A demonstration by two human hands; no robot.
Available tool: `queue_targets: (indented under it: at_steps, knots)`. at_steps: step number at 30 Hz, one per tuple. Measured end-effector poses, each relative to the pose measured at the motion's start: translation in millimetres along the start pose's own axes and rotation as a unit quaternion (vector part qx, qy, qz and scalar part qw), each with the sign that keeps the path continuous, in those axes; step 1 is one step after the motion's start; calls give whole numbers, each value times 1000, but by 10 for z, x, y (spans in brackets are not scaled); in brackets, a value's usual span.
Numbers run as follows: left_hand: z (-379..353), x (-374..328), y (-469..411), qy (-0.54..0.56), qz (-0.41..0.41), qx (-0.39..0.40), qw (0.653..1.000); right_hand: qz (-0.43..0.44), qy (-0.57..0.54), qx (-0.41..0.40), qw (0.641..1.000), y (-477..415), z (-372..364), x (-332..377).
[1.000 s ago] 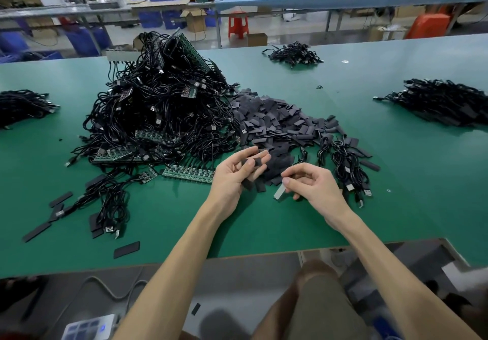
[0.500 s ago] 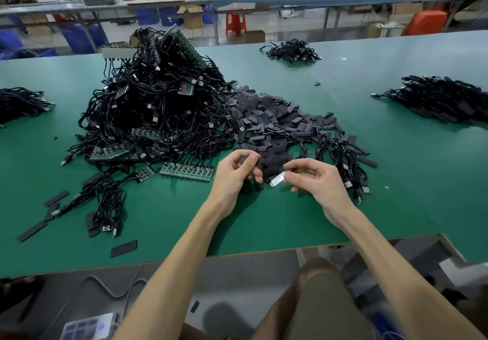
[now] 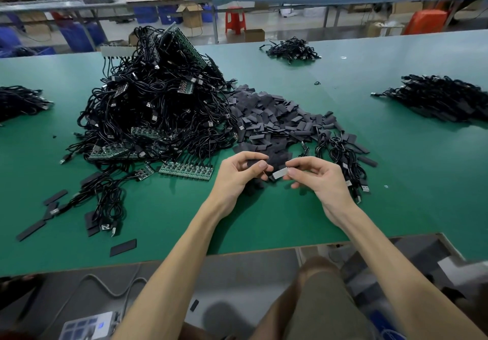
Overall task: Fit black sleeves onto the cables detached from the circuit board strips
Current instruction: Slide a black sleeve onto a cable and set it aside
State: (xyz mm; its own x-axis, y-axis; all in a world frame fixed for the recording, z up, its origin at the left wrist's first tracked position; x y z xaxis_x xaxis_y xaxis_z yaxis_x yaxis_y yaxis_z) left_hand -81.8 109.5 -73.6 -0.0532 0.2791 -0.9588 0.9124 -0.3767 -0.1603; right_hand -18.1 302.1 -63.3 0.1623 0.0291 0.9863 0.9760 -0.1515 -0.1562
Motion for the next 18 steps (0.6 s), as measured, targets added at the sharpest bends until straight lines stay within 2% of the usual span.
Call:
queue_targets:
  at_steps: [8, 18]
  knots:
    - [5, -3, 8, 0, 0, -2, 1000, -1, -11, 10, 1000, 3, -7, -7]
    - [-19, -19, 19, -17, 10, 9, 1000, -9, -58, -17, 998, 1, 16, 2]
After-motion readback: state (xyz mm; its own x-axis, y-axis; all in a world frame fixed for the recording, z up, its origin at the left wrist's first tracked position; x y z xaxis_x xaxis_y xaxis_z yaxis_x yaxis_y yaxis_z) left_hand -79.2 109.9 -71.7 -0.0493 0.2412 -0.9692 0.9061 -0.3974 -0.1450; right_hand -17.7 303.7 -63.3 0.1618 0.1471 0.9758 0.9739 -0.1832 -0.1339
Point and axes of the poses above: each hand's wrist, its own y-axis away from the middle knuckle, its own z-axis out of the back of the hand, x = y × z, the point moved 3 cm from there along -y, towards the middle knuckle, and after that the axes turned 5 degrees about y, right-handed, at the moved point
